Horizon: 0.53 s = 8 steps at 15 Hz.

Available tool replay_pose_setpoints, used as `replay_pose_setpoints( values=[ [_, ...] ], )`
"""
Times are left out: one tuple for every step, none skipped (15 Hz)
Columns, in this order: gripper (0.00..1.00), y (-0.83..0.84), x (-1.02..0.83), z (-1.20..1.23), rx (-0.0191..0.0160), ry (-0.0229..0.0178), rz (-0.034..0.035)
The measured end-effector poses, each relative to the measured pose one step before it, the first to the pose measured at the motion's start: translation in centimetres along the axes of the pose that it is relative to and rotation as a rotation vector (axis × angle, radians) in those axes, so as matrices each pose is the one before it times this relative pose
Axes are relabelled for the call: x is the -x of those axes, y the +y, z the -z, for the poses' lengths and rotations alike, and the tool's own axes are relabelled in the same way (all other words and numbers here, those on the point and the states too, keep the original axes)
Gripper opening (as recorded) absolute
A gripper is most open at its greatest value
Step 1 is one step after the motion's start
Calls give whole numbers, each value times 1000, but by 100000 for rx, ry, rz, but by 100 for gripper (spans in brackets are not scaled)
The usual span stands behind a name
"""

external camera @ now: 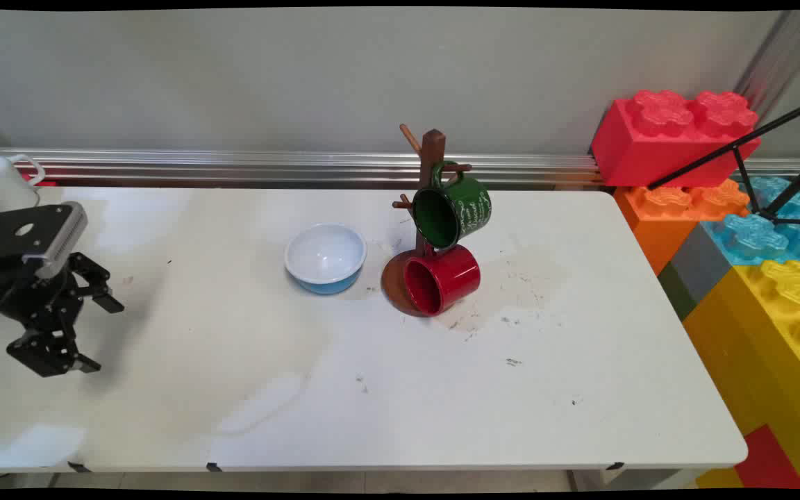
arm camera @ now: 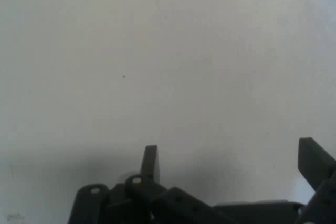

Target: Pick up the green mug from the rack

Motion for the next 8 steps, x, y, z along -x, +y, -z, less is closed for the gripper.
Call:
replay_pose_setpoints(
  values=[
    [100, -54, -93, -22, -237, 388, 1362],
    [100, -88, -321, -1, -297, 1553, 2098],
    [100, -135, -575, 22, -261, 2447, 2074],
    [100, -109, -668, 104, -77, 3156, 2106],
    [100, -49, -517, 124, -111, 2354, 1389],
    [100, -20, -884, 305, -356, 4044, 2086],
    [100, 21, -998, 381, -607, 4284, 1703],
    [100, 75, -1299, 594, -1109, 5783, 2099]
  ],
)
